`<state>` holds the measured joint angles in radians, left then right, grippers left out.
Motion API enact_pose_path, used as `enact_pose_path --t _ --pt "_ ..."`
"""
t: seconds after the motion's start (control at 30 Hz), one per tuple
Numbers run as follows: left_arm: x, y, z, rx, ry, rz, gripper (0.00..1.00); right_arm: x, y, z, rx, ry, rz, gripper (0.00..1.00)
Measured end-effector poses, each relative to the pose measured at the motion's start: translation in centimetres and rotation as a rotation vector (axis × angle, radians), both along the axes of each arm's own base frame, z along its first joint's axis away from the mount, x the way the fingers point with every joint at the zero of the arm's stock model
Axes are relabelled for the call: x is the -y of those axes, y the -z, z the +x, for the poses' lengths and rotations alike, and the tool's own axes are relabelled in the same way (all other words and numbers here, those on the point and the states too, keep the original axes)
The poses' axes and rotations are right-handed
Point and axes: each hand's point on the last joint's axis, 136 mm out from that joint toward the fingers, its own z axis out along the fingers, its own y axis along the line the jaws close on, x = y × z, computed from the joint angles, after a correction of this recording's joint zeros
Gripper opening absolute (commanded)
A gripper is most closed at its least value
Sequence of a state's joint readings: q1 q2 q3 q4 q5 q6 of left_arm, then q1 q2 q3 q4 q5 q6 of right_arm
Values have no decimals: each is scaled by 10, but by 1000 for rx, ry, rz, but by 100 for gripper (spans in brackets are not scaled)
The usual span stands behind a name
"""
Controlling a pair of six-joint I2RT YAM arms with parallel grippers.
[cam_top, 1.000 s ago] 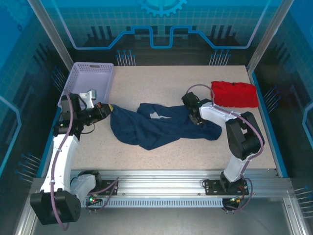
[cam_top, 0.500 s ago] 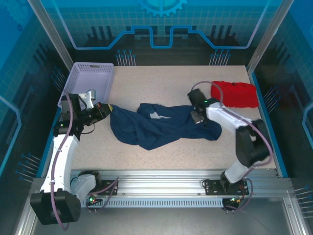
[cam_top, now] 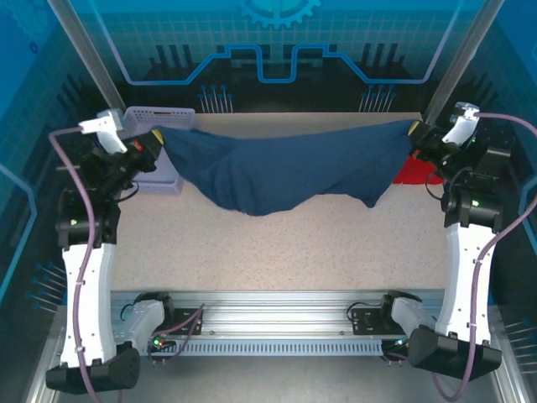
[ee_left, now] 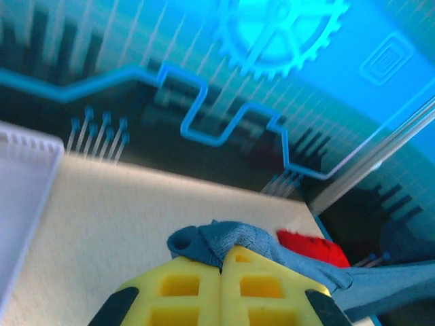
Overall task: Fold the inside-out t-shirt
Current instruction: Flatten out the T-shirt at the center of the table.
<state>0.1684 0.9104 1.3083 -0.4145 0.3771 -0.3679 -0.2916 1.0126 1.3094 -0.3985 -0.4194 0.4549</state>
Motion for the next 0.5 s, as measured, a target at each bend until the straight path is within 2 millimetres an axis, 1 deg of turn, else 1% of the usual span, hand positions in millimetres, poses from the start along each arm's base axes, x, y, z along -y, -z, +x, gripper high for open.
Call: enact_pose_path --t 0.07,0.17,0.2,0.23,0.3,0.37,0.4,0.47,0.5 --pt "-1 -35 -16 96 -19 44 0 -4 -8 -7 12 -15 5 0" --pt "2 -84 -48 240 -42 102 0 -12 -30 -30 54 -23 -7 0" --pt "3 -103 -63 296 -51 125 0 -16 -44 -44 90 -18 -21 0" --pt "4 -117 -74 337 -57 139 0 -18 -57 -56 126 -10 -36 0" --pt "8 -153 -105 438 -76 177 0 -25 -91 -91 224 15 -75 0" --pt "10 -179 -128 515 -96 206 0 -31 -120 -121 316 35 -111 0" --pt "9 -189 -137 543 -107 217 0 -34 -135 -137 366 48 -131 0" --pt "8 -200 -144 575 -131 238 0 -37 -153 -157 428 63 -158 0" --pt "6 -202 -141 573 -141 249 0 -37 -157 -160 441 71 -165 0"
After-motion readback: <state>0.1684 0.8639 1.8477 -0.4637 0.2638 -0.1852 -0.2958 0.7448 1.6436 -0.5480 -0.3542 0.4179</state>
